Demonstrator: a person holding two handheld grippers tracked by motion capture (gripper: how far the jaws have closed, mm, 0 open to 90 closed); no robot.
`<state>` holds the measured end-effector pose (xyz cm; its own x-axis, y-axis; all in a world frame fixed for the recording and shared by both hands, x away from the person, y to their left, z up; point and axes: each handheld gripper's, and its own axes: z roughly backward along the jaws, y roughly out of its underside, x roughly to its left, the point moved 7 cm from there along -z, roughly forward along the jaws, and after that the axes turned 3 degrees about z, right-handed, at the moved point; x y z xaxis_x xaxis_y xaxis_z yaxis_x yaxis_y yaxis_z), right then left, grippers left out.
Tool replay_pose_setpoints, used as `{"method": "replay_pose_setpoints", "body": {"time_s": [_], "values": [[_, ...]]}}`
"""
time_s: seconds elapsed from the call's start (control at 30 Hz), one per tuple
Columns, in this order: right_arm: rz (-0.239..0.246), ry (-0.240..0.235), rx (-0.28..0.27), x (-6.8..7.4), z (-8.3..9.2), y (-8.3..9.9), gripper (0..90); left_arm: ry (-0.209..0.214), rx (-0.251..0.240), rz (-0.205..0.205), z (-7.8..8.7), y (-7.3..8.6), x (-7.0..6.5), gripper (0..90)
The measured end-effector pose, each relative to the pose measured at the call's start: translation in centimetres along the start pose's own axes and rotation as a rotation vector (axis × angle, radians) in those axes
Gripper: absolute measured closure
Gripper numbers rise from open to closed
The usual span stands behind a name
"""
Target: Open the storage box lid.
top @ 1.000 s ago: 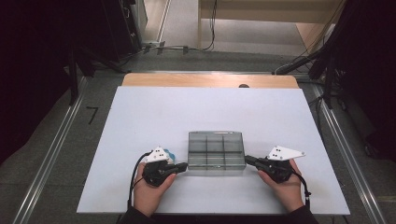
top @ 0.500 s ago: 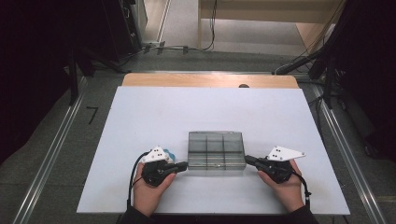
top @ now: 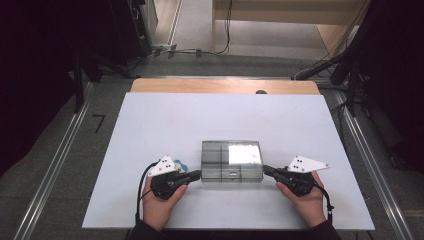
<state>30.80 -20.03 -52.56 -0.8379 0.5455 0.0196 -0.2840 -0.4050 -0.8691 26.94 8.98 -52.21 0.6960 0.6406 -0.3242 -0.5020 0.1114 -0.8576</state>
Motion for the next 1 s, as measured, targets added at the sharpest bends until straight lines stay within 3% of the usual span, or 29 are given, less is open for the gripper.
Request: {"method": "replay_pose_setpoints", "body": {"time_s": [0.6, 0.83, 1.0], "values": [[-0.014, -0.026, -0.056, 0.5, 0.6, -1.5, 88.2, 0.033, -0.063, 0.000, -0.2, -1.4, 0.1, 89.8], [-0.016, -0.033, -0.072, 0.7, 0.5, -2.1, 88.2, 0.026, -0.075, -0.012, -0.5, -2.1, 0.2, 89.7], [-0.016, -0.033, -0.077, 0.7, 0.6, -2.5, 88.2, -0.005, -0.072, -0.024, -0.7, -2.1, 0.4, 85.6]]}}
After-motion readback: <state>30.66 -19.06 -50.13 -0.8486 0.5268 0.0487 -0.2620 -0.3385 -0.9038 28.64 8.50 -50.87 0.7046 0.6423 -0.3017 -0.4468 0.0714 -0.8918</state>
